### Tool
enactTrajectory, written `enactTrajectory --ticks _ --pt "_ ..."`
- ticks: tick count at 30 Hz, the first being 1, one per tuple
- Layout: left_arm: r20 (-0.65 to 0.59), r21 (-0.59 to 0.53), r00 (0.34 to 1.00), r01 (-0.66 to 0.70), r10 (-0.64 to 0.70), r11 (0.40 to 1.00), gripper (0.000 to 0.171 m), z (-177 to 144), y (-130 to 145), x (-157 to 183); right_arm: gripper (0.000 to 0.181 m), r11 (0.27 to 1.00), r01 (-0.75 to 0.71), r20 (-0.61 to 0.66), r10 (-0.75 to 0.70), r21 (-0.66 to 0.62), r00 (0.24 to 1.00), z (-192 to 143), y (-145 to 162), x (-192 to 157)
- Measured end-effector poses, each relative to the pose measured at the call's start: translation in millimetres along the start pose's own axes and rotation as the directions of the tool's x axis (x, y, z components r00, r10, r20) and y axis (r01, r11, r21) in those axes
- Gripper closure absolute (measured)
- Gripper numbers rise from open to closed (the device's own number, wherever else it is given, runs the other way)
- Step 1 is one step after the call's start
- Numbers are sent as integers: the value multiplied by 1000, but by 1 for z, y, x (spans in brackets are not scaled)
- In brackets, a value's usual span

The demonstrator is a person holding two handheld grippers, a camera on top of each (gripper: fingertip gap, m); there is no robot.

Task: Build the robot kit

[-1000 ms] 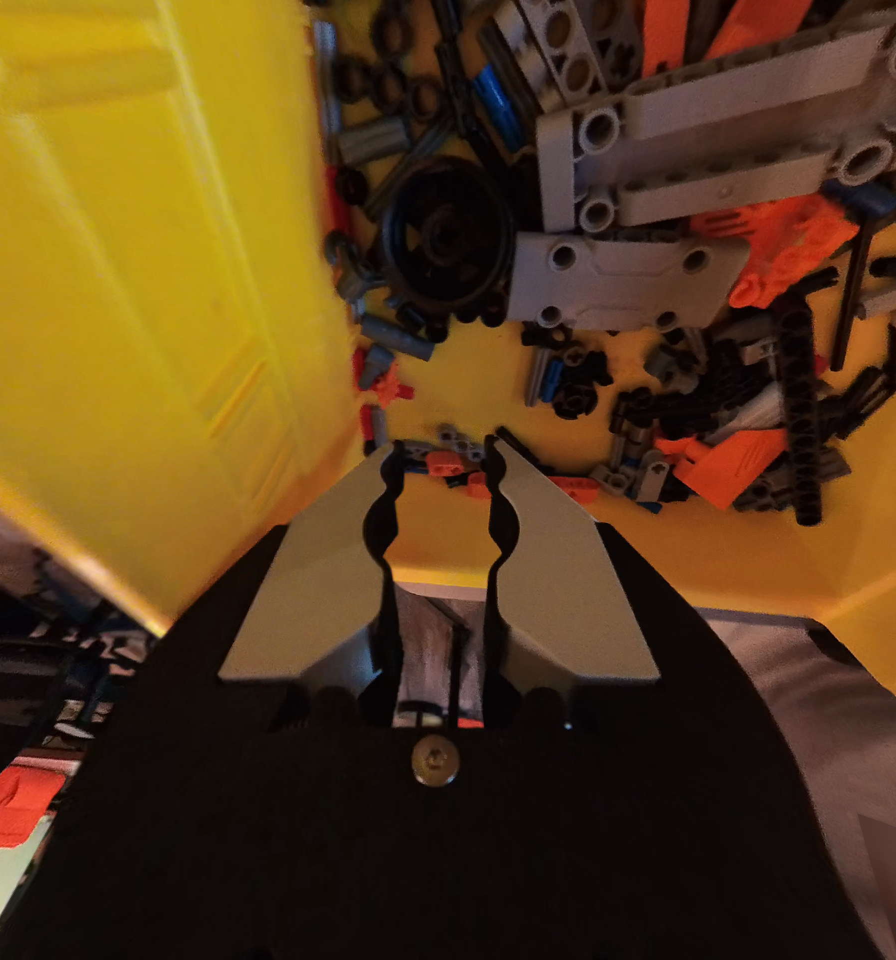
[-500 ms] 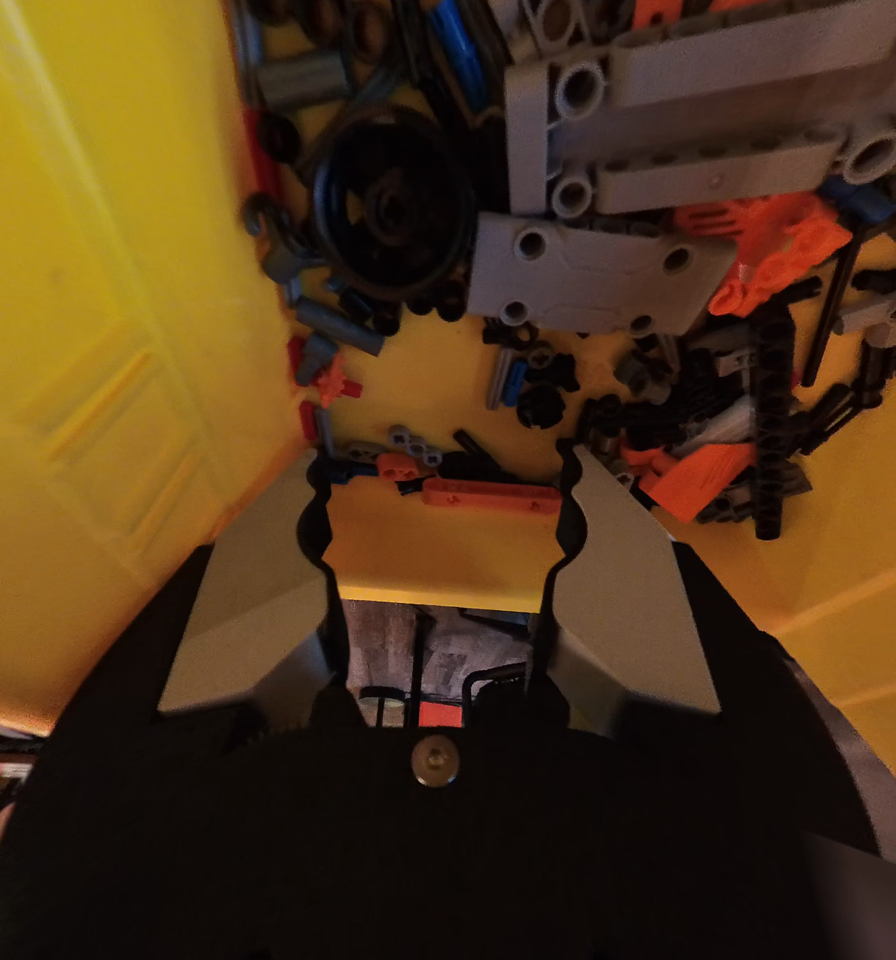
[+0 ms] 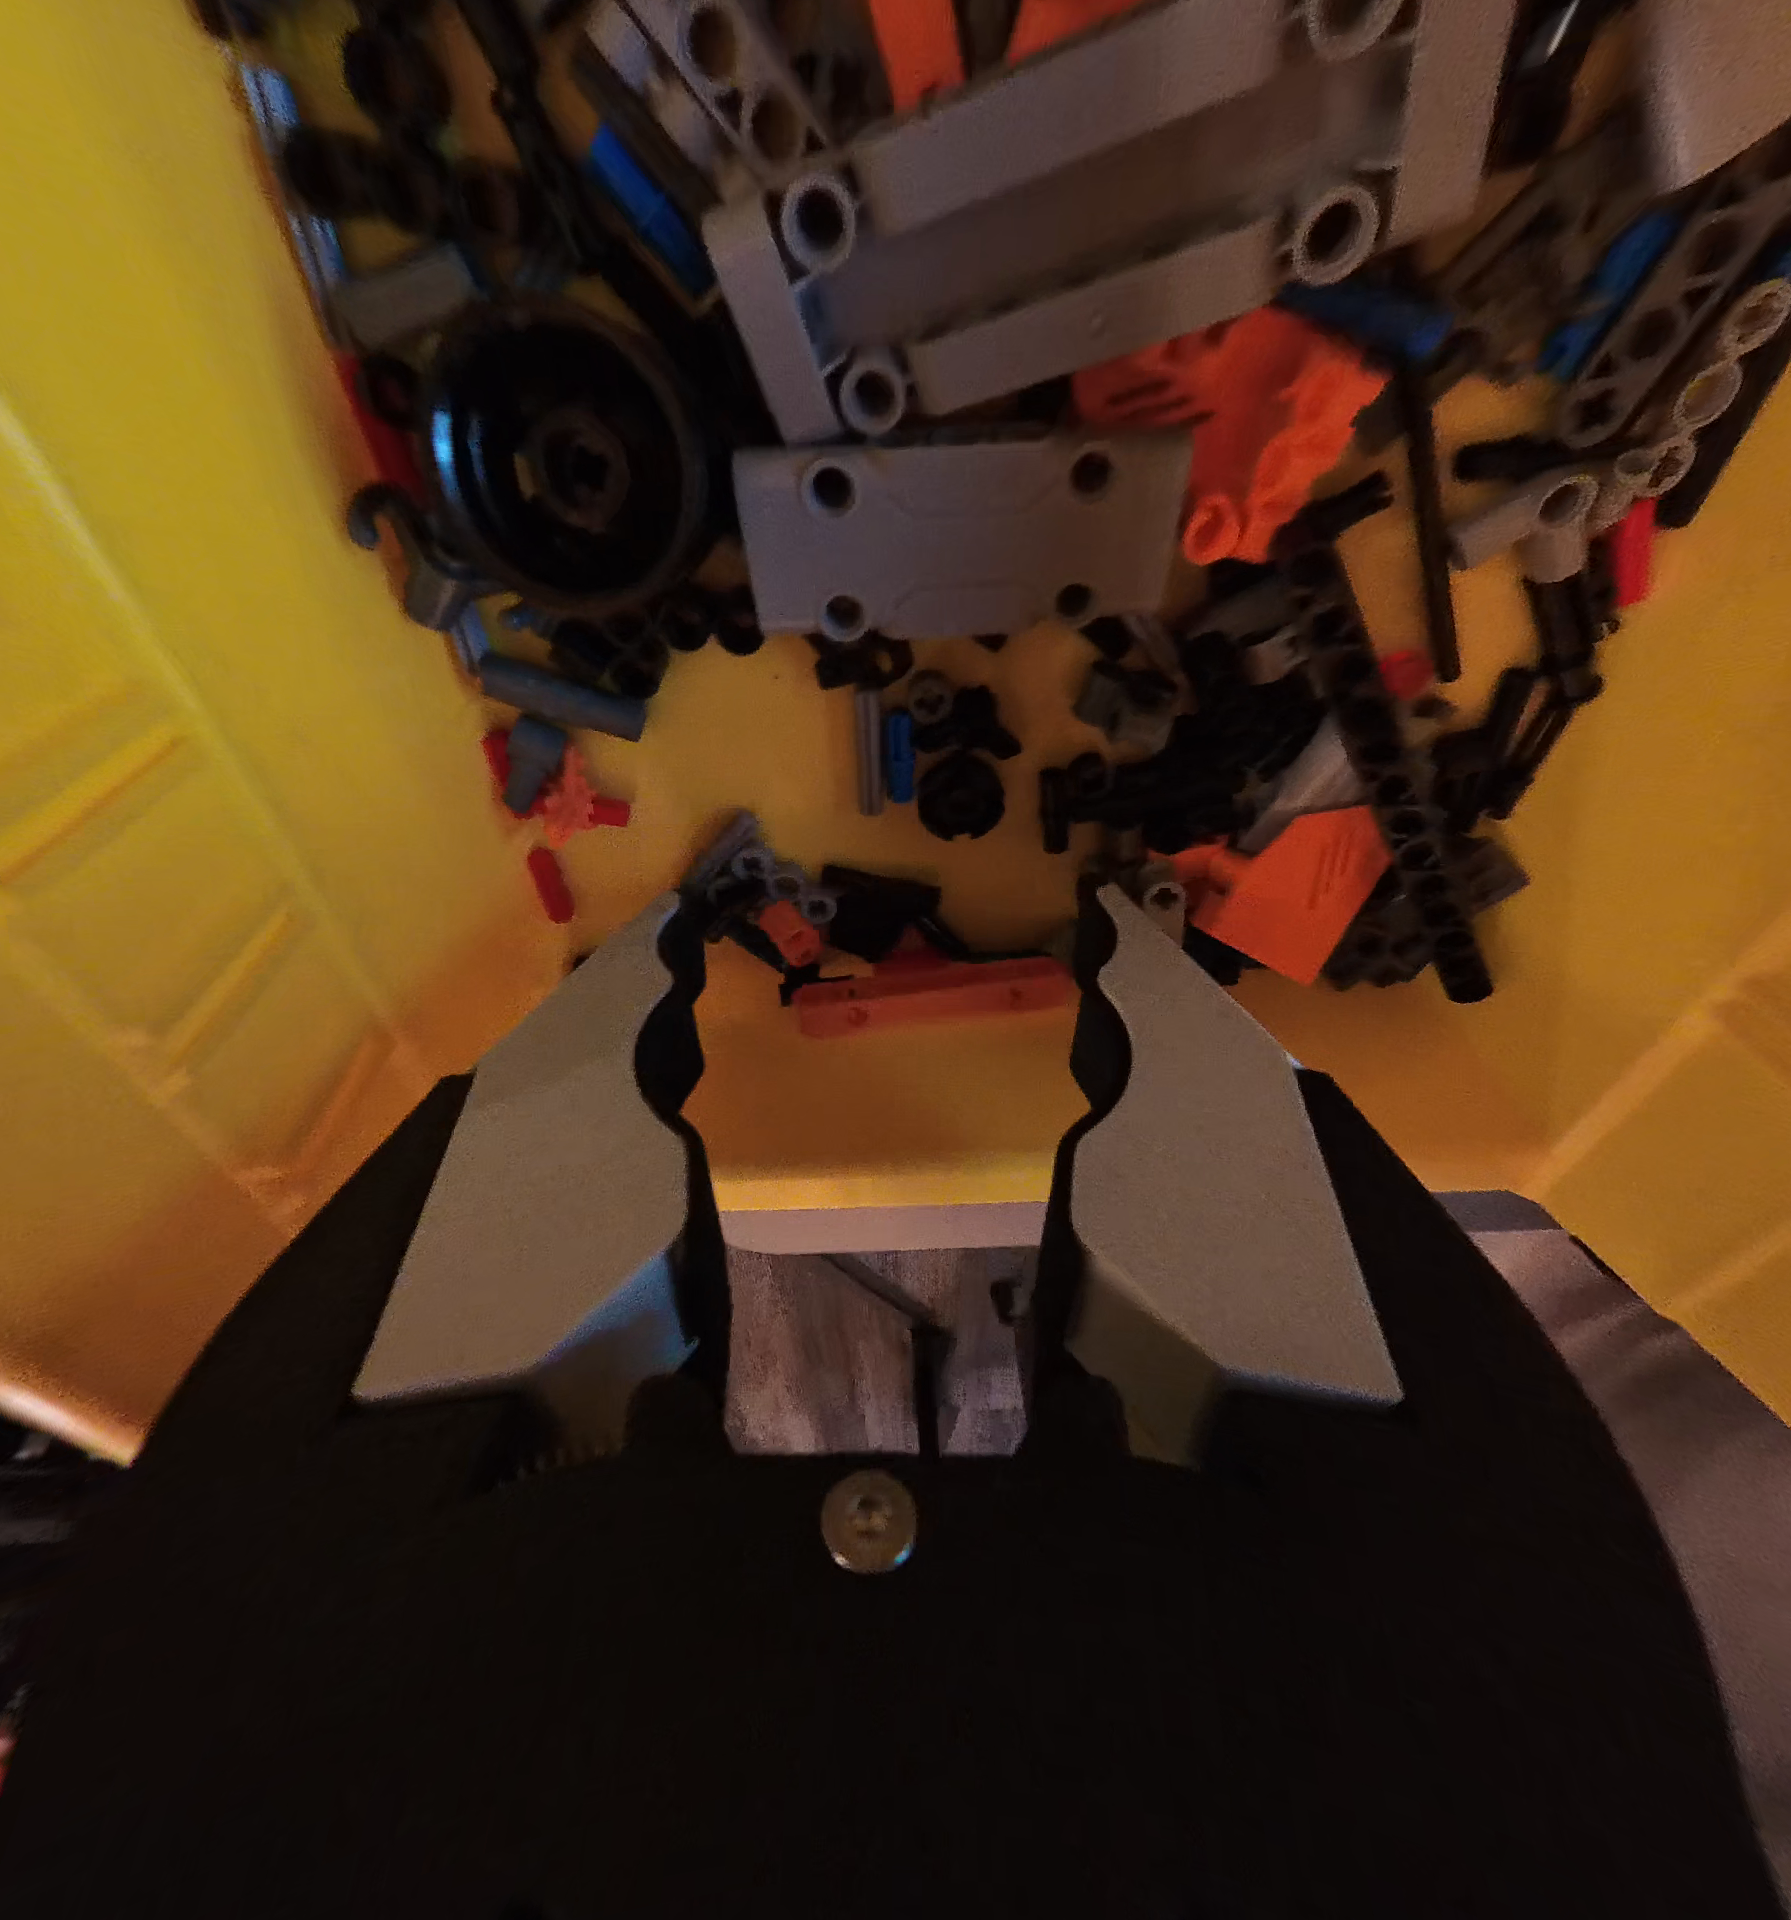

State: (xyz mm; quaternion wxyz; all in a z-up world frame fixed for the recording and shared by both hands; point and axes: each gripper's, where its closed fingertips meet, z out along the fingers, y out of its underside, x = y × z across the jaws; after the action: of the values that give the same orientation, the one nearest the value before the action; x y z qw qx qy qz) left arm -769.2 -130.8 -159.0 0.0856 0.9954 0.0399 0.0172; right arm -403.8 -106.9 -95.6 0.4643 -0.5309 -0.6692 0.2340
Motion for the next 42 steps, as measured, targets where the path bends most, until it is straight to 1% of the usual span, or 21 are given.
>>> enactTrajectory --ticks 2,6,8,10,11,13,14,16,18,19,21,23,28,30,34,35,36,38,40,42 --pt "17 35 1000 -7 7 999 103 -6 -3 -6 166 1000 2 5 -2 -5 1000 1 1 -1" --pt "-5 125 1000 -7 8 992 128 -17 -13 -16 166 1000 10 13 -10 -18 1000 2 3 -3" --pt "25 145 999 -23 20 989 142 -19 -14 -25 166 1000 15 16 -15 -25 1000 3 5 -4" --pt "37 146 999 -39 34 989 140 -17 -13 -30 166 999 16 19 -15 -29 1000 4 6 -5" --pt "34 150 999 -45 41 988 142 -15 -14 -30 166 999 15 21 -15 -29 1000 4 6 -5" --pt "28 148 995 -102 99 984 145 -11 -15 -27 166 999 15 23 -14 -29 1000 4 6 -5" --pt "47 141 989 -147 142 979 146 -10 -14 -28 166 999 14 24 -13 -29 1000 4 6 -5" --pt "118 125 969 -229 215 965 158 -10 -14 -34 166 999 15 25 -14 -32 1000 4 7 -6" --pt "207 111 941 -294 267 949 158 -12 -16 -41 166 999 18 26 -17 -37 1000 5 8 -6" --pt "227 97 930 -316 288 944 157 -12 -16 -42 166 999 19 27 -18 -39 999 5 8 -6" --pt "237 61 917 -343 320 937 151 -10 -12 -41 166 999 19 28 -18 -40 999 5 8 -6" --pt "243 50 912 -351 330 935 152 -10 -12 -42 166 999 20 31 -18 -43 999 5 9 -7" --pt "226 27 904 -378 363 925 151 -5 -7 -41 166 998 32 32 -30 -47 999 5 9 -8" --pt "245 3 890 -398 386 917 155 -2 -5 -43 166 999 31 32 -29 -45 999 4 9 -8" --pt "247 15 881 -419 403 908 159 -2 -6 -42 166 998 31 35 -29 -46 999 5 9 -8" --pt "243 20 882 -420 404 907 160 -2 -6 -42 166 998 32 37 -30 -48 999 5 9 -9" --pt "230 18 884 -422 407 906 155 0 -6 -41 166 998 34 37 -32 -51 999 5 10 -9" --pt "200 18 888 -427 415 904 160 3 -5 -37 166 998 37 38 -35 -56 999 5 11 -9" --pt "194 17 894 -415 405 909 158 2 -6 -39 166 998 38 40 -35 -57 999 6 11 -10" --pt "165 19 898 -417 409 909 166 3 -4 -36 166 997 40 40 -38 -59 998 6 11 -10"
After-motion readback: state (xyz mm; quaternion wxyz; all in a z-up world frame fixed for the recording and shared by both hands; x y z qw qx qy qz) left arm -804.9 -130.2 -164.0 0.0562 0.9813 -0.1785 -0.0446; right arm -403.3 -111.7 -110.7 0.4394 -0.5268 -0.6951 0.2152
